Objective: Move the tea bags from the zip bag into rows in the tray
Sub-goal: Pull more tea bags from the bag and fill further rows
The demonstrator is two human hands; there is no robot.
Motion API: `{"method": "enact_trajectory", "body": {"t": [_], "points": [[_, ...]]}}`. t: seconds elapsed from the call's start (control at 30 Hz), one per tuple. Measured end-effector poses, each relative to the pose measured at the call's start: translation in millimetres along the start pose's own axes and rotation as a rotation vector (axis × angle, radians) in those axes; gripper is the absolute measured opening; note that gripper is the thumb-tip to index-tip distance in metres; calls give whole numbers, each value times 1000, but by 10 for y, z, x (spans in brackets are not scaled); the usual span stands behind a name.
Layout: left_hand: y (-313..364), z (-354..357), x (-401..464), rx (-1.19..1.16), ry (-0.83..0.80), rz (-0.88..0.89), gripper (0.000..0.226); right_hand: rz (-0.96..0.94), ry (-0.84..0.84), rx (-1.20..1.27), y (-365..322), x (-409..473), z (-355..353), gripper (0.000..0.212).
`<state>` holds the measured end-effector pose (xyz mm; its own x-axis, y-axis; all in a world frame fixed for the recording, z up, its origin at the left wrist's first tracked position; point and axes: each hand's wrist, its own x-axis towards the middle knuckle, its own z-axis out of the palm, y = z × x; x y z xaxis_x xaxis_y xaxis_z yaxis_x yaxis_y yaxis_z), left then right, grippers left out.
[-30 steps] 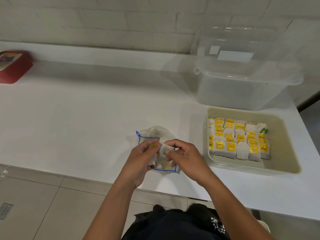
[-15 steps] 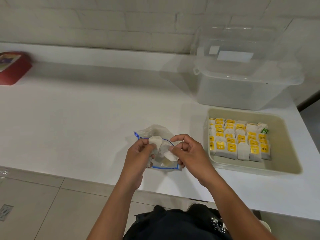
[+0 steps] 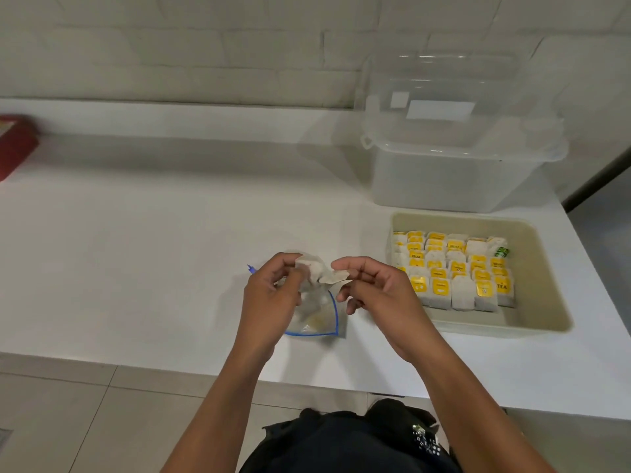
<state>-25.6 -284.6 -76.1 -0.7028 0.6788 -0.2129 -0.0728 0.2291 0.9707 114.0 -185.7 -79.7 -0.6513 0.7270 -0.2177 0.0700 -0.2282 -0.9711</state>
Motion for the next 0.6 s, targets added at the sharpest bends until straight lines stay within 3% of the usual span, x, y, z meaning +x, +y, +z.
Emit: {"method": "enact_trajectory", "body": {"t": [0.27,0.33,0.47,0.6], "points": [[184,613,105,184,-122,190,10,-66,208,-129,-199,-155,-597,17],[221,779,135,228,-155,221,10,-67,239,-258,-224,-167,-837,8],[259,1110,180,338,-256,280,5,-112,340,-750,-196,-153,-1377,14],[201,1425,211,501,-359,333,5,-15,308,-866,-196,-151,-1815,13]]}}
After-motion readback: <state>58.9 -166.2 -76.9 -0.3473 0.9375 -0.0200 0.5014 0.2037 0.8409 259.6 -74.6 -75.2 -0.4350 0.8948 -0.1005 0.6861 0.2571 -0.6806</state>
